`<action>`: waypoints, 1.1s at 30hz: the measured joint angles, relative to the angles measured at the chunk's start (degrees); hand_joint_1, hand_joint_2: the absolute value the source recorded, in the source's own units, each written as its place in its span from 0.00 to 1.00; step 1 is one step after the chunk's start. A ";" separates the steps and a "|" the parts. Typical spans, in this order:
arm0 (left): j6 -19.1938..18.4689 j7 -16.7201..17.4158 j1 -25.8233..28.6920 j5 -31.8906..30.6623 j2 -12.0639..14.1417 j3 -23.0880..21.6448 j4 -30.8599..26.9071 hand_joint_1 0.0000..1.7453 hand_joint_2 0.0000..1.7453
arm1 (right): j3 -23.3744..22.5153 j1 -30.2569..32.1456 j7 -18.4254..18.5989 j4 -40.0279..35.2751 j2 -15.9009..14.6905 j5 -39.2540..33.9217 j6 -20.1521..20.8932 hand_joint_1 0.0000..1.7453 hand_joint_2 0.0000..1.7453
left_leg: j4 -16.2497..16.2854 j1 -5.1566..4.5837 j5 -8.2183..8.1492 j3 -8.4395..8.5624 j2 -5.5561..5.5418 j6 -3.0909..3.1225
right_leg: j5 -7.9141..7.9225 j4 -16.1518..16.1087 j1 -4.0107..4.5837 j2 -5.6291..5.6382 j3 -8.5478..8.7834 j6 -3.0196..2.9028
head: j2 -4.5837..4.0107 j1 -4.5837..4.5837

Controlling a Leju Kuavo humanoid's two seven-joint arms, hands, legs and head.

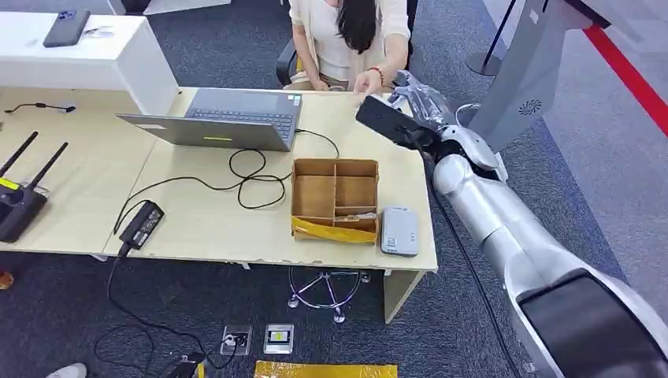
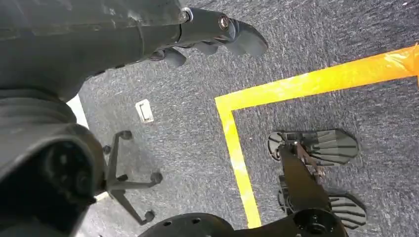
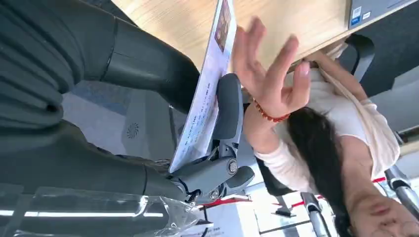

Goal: Pass the card to the sensor for recognition and then transmit it.

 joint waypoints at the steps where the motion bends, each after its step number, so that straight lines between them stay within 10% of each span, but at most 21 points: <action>1: 0.02 0.00 0.03 0.00 -0.02 0.00 0.00 0.00 0.00 | 0.02 -0.05 0.11 0.09 0.00 0.20 0.00 1.00 1.00 | 0.00 0.00 0.00 0.00 0.00 0.00 | 0.00 0.00 0.00 0.00 0.00 0.00 | 0.00 0.00; 15: 0.20 0.07 0.30 -0.35 -0.26 -0.02 0.00 0.00 0.00 | 0.76 -0.38 0.61 0.59 -0.17 0.63 -0.26 1.00 1.00 | 0.00 0.00 0.00 0.00 0.00 0.00 | 0.00 0.00 0.00 0.00 -0.01 0.00 | 0.02 0.00; 16: 0.24 0.09 0.31 -0.37 -0.26 0.00 0.00 0.00 0.00 | 0.76 -0.38 0.59 0.59 -0.20 0.63 -0.26 0.78 1.00 | 0.00 0.00 0.00 0.01 0.00 0.00 | 0.00 0.00 0.00 0.00 -0.01 0.00 | 0.02 0.00; 17: 0.33 0.11 0.31 -0.42 -0.26 -0.02 0.00 0.00 0.00 | 0.76 -0.38 0.59 0.59 -0.20 0.63 -0.26 0.24 1.00 | 0.00 0.00 0.00 0.00 0.00 0.00 | 0.00 0.00 0.00 0.00 0.00 0.00 | 0.00 0.00; 18: 0.37 0.18 0.31 -0.46 -0.26 -0.02 0.00 0.00 0.00 | 0.76 -0.38 0.57 0.61 -0.22 0.63 -0.26 0.00 0.00 | 0.00 0.00 0.00 0.01 0.00 0.00 | 0.00 0.00 0.00 0.00 0.00 0.00 | 0.02 0.00; 33: 0.81 0.66 1.13 0.22 -0.57 0.00 0.00 0.00 0.00 | 0.72 -0.26 -1.05 0.66 -0.59 -1.40 0.96 0.00 0.00 | 0.00 0.00 0.00 0.01 0.01 0.00 | 0.00 -0.01 0.00 0.02 -0.03 0.00 | 0.02 -0.02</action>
